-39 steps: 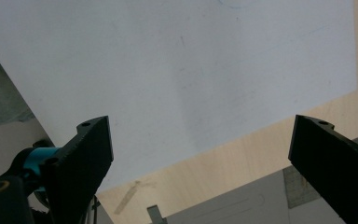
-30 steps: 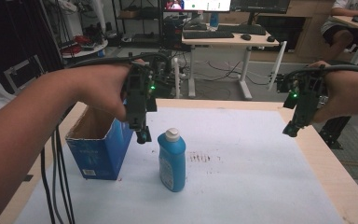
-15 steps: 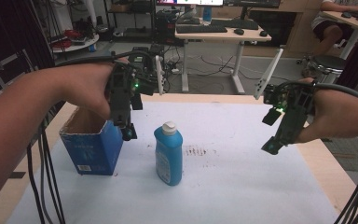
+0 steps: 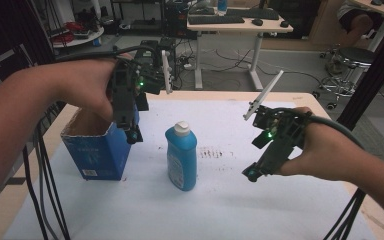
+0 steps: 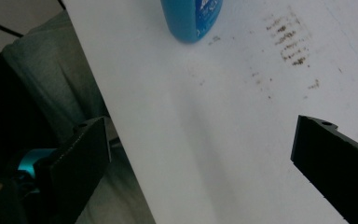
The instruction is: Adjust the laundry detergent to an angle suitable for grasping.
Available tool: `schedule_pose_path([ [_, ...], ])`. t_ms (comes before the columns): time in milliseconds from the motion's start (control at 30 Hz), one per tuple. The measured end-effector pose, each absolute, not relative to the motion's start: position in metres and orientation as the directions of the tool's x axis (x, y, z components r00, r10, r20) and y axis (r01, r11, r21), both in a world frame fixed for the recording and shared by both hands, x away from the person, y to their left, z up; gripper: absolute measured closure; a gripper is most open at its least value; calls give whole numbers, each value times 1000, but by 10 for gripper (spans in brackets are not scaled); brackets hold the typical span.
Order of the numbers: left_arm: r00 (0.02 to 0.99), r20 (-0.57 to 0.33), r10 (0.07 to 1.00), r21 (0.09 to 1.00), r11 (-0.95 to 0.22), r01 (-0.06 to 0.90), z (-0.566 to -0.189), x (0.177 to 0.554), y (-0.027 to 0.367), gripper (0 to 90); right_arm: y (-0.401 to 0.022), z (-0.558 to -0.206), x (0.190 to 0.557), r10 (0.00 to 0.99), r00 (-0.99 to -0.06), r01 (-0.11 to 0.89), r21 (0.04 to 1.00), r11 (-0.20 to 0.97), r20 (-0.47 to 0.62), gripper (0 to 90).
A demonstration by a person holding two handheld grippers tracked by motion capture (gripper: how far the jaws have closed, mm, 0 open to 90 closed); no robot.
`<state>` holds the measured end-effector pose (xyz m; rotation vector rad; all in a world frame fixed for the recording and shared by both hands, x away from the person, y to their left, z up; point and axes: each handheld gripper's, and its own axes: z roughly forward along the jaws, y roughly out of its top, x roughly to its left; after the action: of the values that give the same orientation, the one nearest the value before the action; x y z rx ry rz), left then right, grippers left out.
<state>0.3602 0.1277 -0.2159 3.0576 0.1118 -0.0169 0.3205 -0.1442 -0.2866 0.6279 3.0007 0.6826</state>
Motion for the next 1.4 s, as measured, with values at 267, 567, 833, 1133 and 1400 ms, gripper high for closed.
schedule_pose_path([
  [267,997,-13,72,86,-994,72,-217,361,128,37,-120,-309,309,463,-882,430,551,715,88,37],
  [567,997,-11,78,92,-993,79,-217,360,131,37,-99,-327,306,518,-853,443,614,654,64,37],
  [833,997,-13,77,88,-993,78,-220,359,132,37,-84,-333,311,528,-848,436,643,630,57,37],
  [1133,997,-12,82,93,-992,82,-221,360,133,37,-73,-338,317,550,-834,435,673,598,50,37],
  [1400,996,-13,88,90,-992,89,-220,359,135,37,-64,-343,319,561,-825,432,713,553,65,37],
])
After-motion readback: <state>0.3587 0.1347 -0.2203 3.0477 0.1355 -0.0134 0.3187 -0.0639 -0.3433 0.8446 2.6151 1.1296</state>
